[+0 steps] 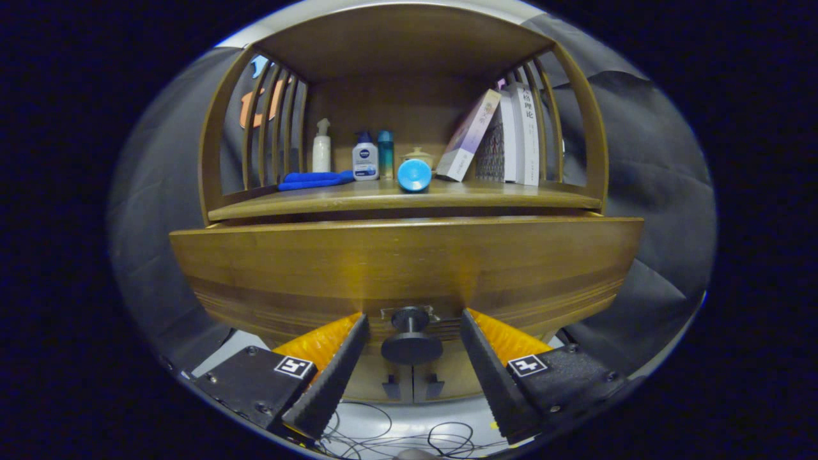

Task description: Pull open the drawer, take out the items inside it, and place them on the countertop above the cabinet.

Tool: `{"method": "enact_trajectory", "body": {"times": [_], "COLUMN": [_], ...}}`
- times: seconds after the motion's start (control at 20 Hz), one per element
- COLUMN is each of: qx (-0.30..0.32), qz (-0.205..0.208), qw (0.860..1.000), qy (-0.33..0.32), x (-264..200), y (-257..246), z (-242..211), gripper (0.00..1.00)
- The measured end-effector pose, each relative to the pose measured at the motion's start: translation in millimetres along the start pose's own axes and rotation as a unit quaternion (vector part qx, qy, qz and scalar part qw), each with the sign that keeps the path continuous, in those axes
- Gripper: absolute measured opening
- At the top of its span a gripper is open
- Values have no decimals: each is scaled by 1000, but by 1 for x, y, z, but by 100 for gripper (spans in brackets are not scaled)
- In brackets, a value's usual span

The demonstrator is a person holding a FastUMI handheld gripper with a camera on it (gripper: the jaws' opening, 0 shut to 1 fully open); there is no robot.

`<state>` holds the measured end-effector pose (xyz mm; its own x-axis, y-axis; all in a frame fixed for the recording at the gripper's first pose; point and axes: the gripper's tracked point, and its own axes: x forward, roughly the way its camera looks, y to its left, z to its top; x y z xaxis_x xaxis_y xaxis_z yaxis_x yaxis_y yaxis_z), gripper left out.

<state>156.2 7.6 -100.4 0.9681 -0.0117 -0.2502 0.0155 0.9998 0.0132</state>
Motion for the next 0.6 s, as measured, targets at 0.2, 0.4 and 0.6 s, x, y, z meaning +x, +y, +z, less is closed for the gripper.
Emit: {"method": "enact_trajectory", "body": {"times": [0.2, 0.4, 0.6], "qx": [5, 5, 4], "qz": [2, 3, 9], "qw": [1000, 1000, 1000], "qy": [-4, -5, 12], "x": [24, 42, 50], "y": [2, 3, 4], "z": [6, 13, 10], "gripper": [96, 96, 96]}}
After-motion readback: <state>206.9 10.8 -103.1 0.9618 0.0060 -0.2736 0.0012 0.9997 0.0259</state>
